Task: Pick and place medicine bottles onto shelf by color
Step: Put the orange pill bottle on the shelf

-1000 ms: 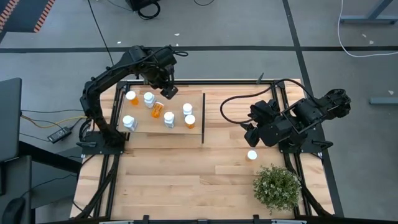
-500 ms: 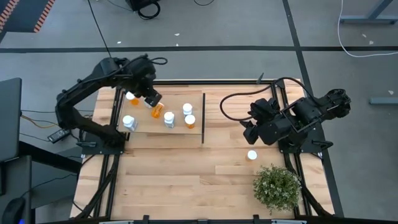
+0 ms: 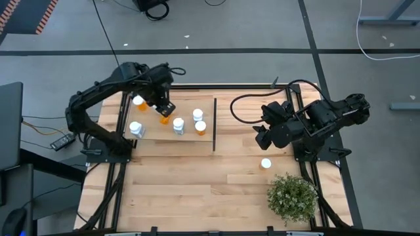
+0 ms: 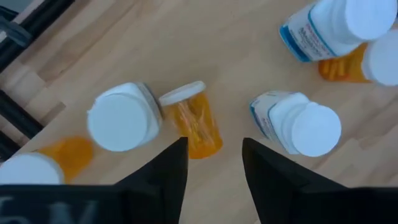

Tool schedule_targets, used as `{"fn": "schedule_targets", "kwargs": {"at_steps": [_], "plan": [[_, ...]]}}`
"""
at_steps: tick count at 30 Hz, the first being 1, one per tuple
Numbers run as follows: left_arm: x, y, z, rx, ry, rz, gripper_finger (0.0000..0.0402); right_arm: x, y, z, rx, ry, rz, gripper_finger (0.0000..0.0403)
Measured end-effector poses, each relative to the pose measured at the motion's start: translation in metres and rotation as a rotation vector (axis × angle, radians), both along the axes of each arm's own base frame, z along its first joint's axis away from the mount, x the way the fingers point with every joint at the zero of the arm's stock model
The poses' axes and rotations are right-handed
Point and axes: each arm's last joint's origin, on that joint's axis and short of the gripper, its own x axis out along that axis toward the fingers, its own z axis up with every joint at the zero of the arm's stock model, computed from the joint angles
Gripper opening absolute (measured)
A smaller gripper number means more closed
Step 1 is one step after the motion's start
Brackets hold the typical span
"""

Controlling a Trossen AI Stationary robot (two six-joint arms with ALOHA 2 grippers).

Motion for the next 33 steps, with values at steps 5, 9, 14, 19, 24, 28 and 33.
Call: {"fn": "schedule_targets", "kwargs": {"at_steps": [5,9,14,19,24,28,33], "plan": [[0.011,0.012,-0.013,-0.024,0.053,0.007,0.0154,0.000,0.000,0.000,0.001,-0.002,-0.001,0.0253],[0.018,0.019,-0.021,-0.031,0.093,-0.017,0.0161,0.000,0.000,0.000,0.003,-0.001,-0.001,0.0253],[0.020,0.025,-0.026,-0.035,0.115,-0.019,0.0191,0.000,0.001,0.000,0.020,0.005,0.007,0.0253],[0.016,0.033,-0.027,-0.036,0.123,0.016,0.0225,0.000,0.001,0.000,0.025,0.003,0.002,0.0253],[0.012,0.038,-0.027,-0.079,0.106,0.032,0.0239,0.000,0.001,0.000,0.024,0.003,0.003,0.0253],[0.014,0.038,-0.027,-0.085,0.104,0.027,0.0234,0.000,0.001,0.000,0.023,0.004,0.005,0.0253],[0.012,0.041,-0.029,-0.064,0.131,0.024,0.0230,0.000,0.001,0.000,0.020,0.006,0.008,0.0253]]}}
